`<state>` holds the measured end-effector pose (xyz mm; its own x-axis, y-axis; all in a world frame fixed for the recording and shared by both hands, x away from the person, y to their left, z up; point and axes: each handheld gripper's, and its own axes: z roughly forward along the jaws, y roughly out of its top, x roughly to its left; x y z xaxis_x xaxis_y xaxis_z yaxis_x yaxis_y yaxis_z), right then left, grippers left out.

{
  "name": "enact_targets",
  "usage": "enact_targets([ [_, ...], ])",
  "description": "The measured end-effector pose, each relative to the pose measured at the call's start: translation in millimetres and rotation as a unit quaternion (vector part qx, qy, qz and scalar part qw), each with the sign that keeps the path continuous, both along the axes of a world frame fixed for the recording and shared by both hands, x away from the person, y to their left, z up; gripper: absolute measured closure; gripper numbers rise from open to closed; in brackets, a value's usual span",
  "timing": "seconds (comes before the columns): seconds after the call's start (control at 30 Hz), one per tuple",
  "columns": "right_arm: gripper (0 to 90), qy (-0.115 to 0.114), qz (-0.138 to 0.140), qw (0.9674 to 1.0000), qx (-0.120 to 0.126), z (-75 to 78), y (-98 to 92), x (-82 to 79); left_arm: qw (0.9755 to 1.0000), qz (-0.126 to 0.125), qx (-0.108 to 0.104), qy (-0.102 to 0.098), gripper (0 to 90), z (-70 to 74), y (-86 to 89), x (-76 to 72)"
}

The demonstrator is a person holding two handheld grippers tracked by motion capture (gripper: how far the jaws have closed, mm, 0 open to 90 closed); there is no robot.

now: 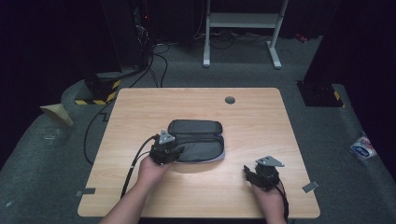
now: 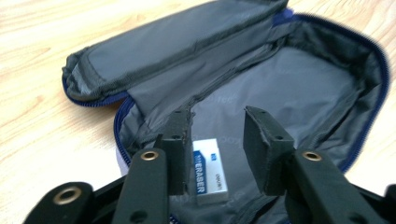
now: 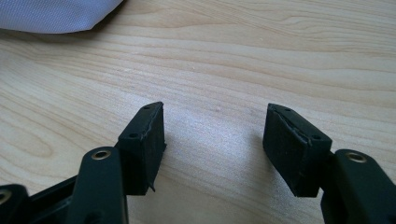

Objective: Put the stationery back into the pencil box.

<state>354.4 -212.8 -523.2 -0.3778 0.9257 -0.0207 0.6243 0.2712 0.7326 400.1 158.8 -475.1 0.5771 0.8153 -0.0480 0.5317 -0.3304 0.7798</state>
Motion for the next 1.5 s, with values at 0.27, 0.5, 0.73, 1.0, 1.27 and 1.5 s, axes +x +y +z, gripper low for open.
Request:
enact_targets([
  [0.27,38.5,0.001,-0.001,1.0,0.001,0.0,0.3,-0.2,0.9997,0.016,-0.015,-0.008,42.2,5.8,12.5,-0.3],
  [0.5,38.5,0.001,-0.001,1.0,0.0,0.0,0.3,-0.3,0.9993,0.036,-0.006,-0.009,16.4,7.4,27.0,-1.7],
  [0.73,38.5,0.0,-0.002,1.0,0.0,0.0,0.4,-0.3,0.9991,0.042,-0.007,-0.001,8.8,5.2,53.6,-9.0],
  [1.0,38.5,0.001,-0.003,1.0,0.0,0.0,0.6,-0.4,0.9983,0.057,-0.007,0.011,0.1,-8.5,94.0,-25.7],
  [1.27,38.5,0.001,-0.004,1.0,0.001,0.0,0.8,-0.5,0.9967,0.067,0.032,0.032,0.1,-34.2,127.3,-46.3],
  [1.5,38.4,0.001,-0.004,1.0,0.001,0.0,0.8,-0.4,0.995,0.079,0.053,0.03,0.3,-55.6,143.8,-69.9],
])
